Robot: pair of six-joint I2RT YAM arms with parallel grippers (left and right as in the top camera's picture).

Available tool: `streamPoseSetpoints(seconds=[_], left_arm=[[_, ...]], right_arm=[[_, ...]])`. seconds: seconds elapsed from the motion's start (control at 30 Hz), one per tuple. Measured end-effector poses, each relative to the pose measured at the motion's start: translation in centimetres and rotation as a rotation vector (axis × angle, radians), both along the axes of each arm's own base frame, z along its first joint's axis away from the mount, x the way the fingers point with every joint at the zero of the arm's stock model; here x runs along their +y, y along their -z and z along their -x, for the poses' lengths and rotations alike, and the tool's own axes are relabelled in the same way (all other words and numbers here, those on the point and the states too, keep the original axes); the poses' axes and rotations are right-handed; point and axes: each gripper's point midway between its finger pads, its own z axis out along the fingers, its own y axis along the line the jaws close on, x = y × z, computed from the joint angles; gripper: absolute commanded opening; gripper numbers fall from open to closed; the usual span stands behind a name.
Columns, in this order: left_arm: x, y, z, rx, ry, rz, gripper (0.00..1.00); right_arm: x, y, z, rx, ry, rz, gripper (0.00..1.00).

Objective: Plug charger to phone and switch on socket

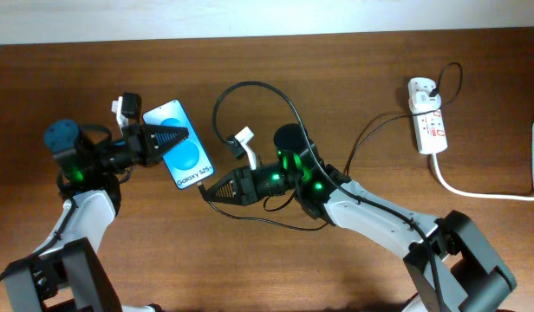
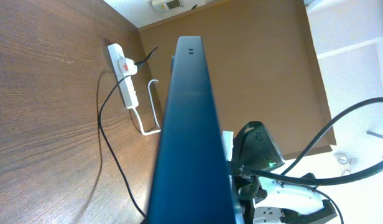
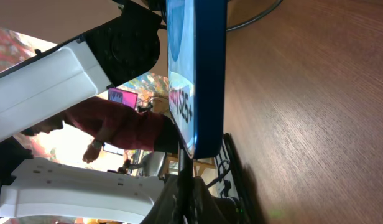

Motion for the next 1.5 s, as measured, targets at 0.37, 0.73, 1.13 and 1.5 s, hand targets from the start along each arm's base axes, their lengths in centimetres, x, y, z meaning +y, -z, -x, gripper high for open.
streamPoseSetpoints(seconds=[0.37,0.73,1.13,1.5], left_arm=[[0.0,0.0,-0.1,0.000,-0.009,-0.001,0.00],[-0.8,-0.1,-0.4,-0.003,-0.004,-0.004,0.00],[-2.7,-0.6,-1.1,-0.034,-0.006,-0.018,0.00],[-3.0,0.9,-1.0,0.006,-0.044,-0.014,0.00]], right_arm=[[0.0,0.0,-0.3,0.016,0.018,0.005,0.04],[-0.4,-0.2,-0.9,-0.012,0.027,-0.010,0.04],[-1.9,-0.6,-2.1,-0.070,0.037,-0.058,0.04],[-2.5,0.2,-2.2,-0.025,0.033,-0.059,0.04]])
